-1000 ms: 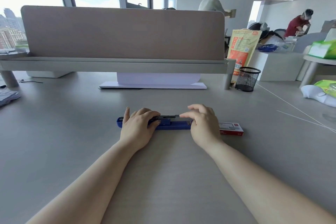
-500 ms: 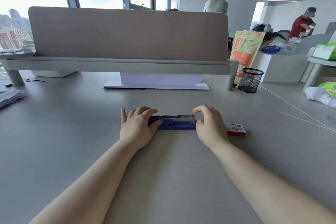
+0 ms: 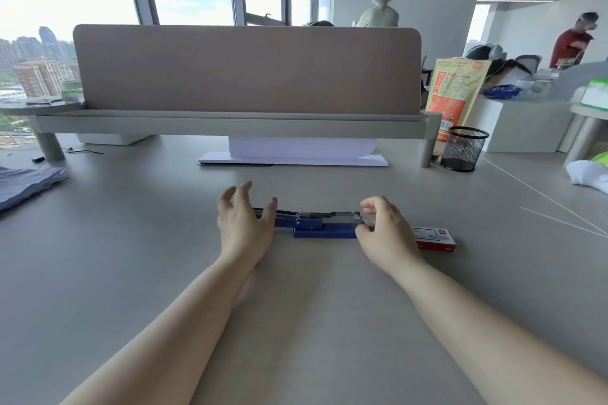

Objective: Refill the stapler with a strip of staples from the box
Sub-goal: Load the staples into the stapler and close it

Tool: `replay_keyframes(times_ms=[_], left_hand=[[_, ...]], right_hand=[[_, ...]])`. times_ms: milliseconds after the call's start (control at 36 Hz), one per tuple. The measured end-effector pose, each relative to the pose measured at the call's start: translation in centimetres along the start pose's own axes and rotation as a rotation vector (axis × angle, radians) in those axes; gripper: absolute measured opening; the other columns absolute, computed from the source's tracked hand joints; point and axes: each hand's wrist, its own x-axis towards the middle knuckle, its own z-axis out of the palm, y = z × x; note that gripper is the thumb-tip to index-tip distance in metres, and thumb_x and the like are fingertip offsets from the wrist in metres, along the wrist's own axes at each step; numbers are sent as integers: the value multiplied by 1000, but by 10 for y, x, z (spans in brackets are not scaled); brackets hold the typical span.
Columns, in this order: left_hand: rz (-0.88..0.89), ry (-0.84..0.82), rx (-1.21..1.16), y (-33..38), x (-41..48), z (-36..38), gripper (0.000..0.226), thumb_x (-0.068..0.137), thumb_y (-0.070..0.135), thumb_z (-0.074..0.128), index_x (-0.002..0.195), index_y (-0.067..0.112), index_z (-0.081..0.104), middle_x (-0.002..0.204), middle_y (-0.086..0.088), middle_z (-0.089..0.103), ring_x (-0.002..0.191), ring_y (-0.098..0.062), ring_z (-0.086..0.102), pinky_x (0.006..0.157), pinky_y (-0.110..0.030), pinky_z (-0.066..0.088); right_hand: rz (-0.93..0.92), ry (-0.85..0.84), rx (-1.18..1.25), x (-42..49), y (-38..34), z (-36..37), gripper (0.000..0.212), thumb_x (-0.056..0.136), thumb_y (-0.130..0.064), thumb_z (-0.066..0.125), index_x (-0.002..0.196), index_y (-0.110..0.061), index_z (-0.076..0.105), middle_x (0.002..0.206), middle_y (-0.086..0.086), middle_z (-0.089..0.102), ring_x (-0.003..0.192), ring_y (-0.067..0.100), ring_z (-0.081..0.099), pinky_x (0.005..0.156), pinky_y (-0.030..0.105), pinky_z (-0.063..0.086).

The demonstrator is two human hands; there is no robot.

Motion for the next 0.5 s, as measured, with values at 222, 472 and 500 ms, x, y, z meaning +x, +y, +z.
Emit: replay_keyframes(times_ms=[222, 472, 500], left_hand=[[329, 108, -339, 17, -7, -8, 61, 93, 5, 47, 145, 25, 21, 158, 3, 7, 119, 33, 11, 83, 11, 18], [338, -218, -427, 24, -21, 4, 73, 95, 5, 43, 146, 35, 0, 140, 41, 16, 125, 28, 16, 99, 3, 16], [362, -244, -362, 22, -22, 7, 71, 96, 8, 43, 147, 33, 0, 142, 39, 14, 124, 30, 13, 96, 6, 14]], right_hand=[[68, -10, 153, 1, 1, -1, 33, 83, -4, 49, 113, -15, 49, 123, 2, 58, 95, 19, 60, 84, 32, 46], [57, -51, 235, 1, 2, -1, 36, 83, 6, 43, 113, -14, 47, 125, 4, 58, 95, 16, 65, 73, 29, 47], [57, -56, 241, 1, 2, 0, 37, 83, 6, 43, 113, -14, 47, 125, 4, 58, 95, 16, 65, 73, 28, 47]])
